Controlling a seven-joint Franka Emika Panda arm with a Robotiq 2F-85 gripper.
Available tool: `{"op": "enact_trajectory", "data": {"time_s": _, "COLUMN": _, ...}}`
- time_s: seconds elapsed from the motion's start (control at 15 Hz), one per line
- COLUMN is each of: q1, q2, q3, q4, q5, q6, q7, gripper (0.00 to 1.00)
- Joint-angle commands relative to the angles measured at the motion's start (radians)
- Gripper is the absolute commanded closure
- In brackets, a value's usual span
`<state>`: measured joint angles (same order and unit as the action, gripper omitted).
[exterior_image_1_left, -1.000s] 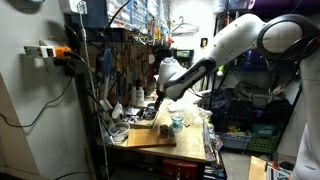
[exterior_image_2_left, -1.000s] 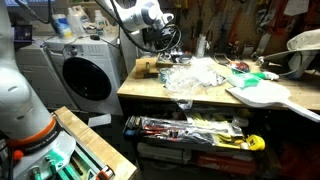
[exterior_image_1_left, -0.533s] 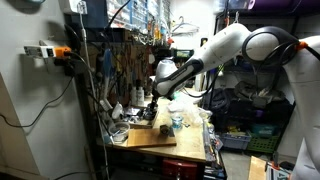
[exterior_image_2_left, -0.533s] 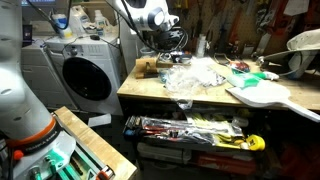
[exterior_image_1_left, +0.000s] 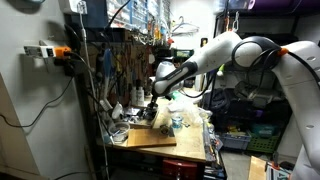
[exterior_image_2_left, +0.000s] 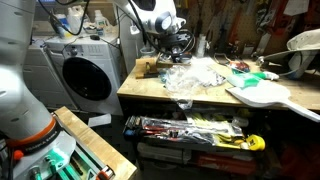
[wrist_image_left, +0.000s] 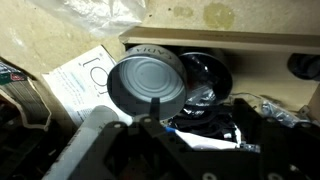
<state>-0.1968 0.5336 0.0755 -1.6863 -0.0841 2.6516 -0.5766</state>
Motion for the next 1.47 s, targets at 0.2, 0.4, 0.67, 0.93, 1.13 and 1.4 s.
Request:
{"op": "enact_trajectory", "data": {"time_s": 0.2, "q1": -0.036, "q2": 0.066, "q3": 0.034, "q4": 0.079, "q5": 0.037, "q6": -0.049, "q7": -0.062, "gripper": 0.78}}
{"op": "enact_trajectory", "data": {"time_s": 0.4, "q1": -0.038, "q2": 0.08, "q3": 0.033, "q4": 0.09, "q5": 0.036, "q6": -0.049, "q7": -0.065, "gripper": 0.89}}
{"op": "enact_trajectory", "data": {"time_s": 0.67, "q1": -0.039, "q2": 0.086, "q3": 0.033, "q4": 0.093, "q5": 0.033, "q6": -0.054, "q7": -0.062, "gripper": 0.91}}
{"op": "enact_trajectory", "data": {"time_s": 0.93, "q1": -0.035, "q2": 0.077, "q3": 0.031, "q4": 0.087, "q5": 0.029, "q6": -0.059, "q7": -0.059, "gripper": 0.98}}
{"op": "enact_trajectory", "data": {"time_s": 1.13, "q1": -0.025, "q2": 0.052, "q3": 0.025, "q4": 0.073, "q5": 0.023, "q6": -0.065, "q7": -0.044, "gripper": 0.99}}
{"op": "enact_trajectory", "data": {"time_s": 1.4, "q1": 0.019, "q2": -0.025, "q3": -0.007, "q4": 0.021, "q5": 0.007, "q6": -0.127, "q7": 0.05, "gripper": 0.99}}
